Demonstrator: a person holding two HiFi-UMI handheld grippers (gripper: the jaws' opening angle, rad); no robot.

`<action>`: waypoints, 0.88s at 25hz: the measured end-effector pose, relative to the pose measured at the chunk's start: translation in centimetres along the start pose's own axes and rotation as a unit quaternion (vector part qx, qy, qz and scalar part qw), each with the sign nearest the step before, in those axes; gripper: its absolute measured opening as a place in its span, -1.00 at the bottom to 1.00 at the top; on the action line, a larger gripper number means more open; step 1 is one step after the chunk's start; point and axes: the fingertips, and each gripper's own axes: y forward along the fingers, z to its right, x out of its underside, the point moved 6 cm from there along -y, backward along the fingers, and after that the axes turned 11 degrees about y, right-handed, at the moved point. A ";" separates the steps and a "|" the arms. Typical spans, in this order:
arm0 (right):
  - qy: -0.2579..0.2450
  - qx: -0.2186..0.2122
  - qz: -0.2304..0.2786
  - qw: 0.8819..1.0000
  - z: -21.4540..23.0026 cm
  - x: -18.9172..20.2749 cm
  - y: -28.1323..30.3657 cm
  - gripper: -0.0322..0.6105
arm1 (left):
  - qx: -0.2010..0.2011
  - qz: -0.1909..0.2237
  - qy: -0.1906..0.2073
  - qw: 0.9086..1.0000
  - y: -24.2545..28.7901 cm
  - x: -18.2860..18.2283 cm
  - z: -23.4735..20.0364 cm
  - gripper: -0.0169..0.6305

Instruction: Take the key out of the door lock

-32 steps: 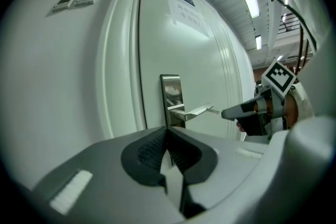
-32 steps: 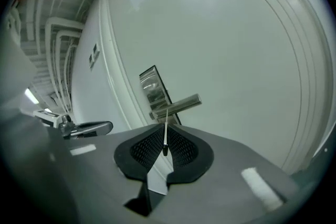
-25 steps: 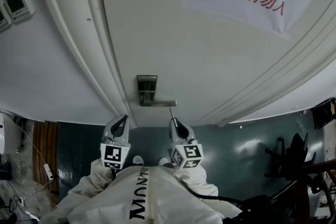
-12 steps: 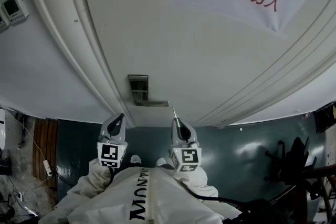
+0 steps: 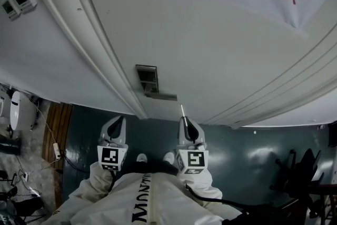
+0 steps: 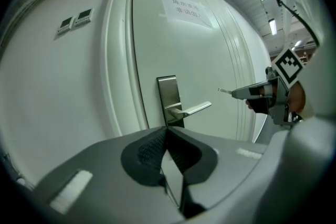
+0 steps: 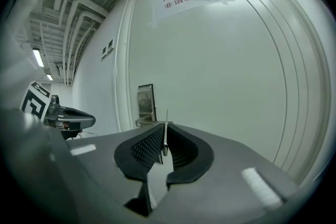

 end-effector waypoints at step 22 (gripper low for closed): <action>-0.014 0.094 0.011 0.995 -18.0 6.5 -11.6 -0.83 | 0.060 0.062 -0.038 0.996 -17.0 9.0 -6.5 -0.95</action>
